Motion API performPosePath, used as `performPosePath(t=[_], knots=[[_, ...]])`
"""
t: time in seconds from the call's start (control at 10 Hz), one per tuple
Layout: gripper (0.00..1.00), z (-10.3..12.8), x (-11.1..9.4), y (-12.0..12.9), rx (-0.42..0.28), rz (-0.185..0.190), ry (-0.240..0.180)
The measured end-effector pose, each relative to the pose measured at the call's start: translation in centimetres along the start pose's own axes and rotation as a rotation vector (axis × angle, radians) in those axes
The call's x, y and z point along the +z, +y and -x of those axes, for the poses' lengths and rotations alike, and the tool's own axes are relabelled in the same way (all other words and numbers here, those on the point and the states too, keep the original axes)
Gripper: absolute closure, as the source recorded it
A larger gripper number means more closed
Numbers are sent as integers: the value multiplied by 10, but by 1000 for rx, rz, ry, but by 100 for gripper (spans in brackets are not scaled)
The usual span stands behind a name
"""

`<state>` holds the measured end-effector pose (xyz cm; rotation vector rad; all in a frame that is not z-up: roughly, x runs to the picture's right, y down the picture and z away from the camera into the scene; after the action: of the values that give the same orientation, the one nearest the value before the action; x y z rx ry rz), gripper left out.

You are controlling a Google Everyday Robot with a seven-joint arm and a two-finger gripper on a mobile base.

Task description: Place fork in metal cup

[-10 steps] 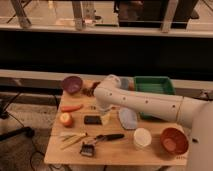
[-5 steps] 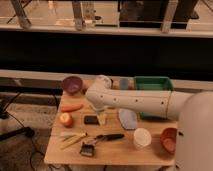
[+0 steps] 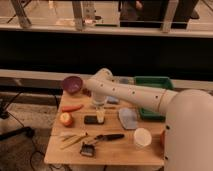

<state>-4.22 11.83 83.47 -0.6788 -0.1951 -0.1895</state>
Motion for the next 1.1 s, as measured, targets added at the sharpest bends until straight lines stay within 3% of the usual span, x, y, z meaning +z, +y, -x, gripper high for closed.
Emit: performPosePath(t=[0.4, 0.6, 1.1], knots=[[20, -14, 3, -16, -4, 17, -92], [20, -28, 4, -22, 8, -12, -132], [20, -30, 28, -22, 1, -62, -114]])
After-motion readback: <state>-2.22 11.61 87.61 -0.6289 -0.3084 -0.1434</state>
